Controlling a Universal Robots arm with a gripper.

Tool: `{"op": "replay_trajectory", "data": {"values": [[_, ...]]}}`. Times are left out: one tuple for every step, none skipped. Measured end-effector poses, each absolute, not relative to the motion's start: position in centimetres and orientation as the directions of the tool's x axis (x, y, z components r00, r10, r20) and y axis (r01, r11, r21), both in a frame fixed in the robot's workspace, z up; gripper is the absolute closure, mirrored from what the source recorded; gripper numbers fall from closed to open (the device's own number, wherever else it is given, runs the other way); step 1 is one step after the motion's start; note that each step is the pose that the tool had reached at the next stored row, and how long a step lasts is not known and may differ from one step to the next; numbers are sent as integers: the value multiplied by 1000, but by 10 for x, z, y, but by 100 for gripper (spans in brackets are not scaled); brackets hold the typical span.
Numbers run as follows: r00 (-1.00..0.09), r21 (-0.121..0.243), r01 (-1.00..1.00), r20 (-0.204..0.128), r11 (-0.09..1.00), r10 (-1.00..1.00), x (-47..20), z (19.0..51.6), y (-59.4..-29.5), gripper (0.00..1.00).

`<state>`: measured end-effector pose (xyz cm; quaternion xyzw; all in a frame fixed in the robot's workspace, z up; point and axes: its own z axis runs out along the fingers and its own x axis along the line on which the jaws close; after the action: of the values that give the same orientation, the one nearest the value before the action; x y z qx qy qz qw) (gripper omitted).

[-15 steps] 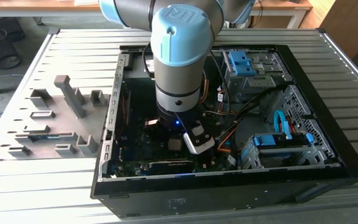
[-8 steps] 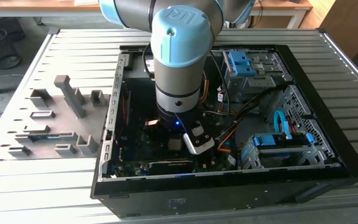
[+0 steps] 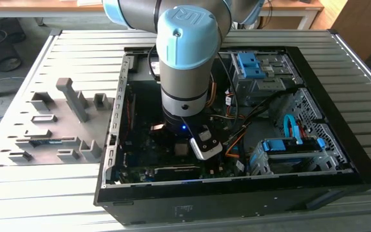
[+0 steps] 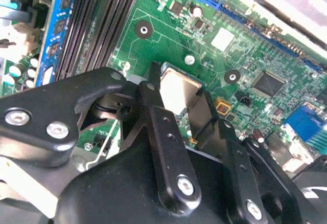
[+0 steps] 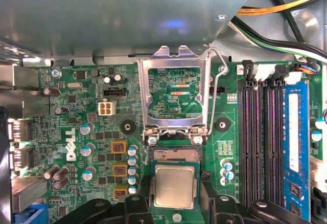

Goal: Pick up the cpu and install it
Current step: 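Place the cpu into insertion slot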

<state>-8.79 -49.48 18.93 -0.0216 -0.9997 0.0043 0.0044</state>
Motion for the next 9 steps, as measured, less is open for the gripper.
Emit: {"op": "replay_trajectory", "data": {"values": [[-999,-9,43,9,999,43,-88,189,-495,54],[-999,-9,43,9,999,43,-88,189,-495,54],[-999,-9,43,9,999,43,-88,189,-495,54],[-999,-9,43,9,999,43,-88,189,-495,54],[-999,-9,43,9,999,43,-88,189,-495,54],[-999,-9,43,9,999,43,-88,189,-495,54],[-999,-9,43,9,999,43,-88,189,-495,54],[-999,-9,43,8,999,43,-88,189,-495,54],[-999,-7,43,7,999,43,-88,191,-495,54]]}}
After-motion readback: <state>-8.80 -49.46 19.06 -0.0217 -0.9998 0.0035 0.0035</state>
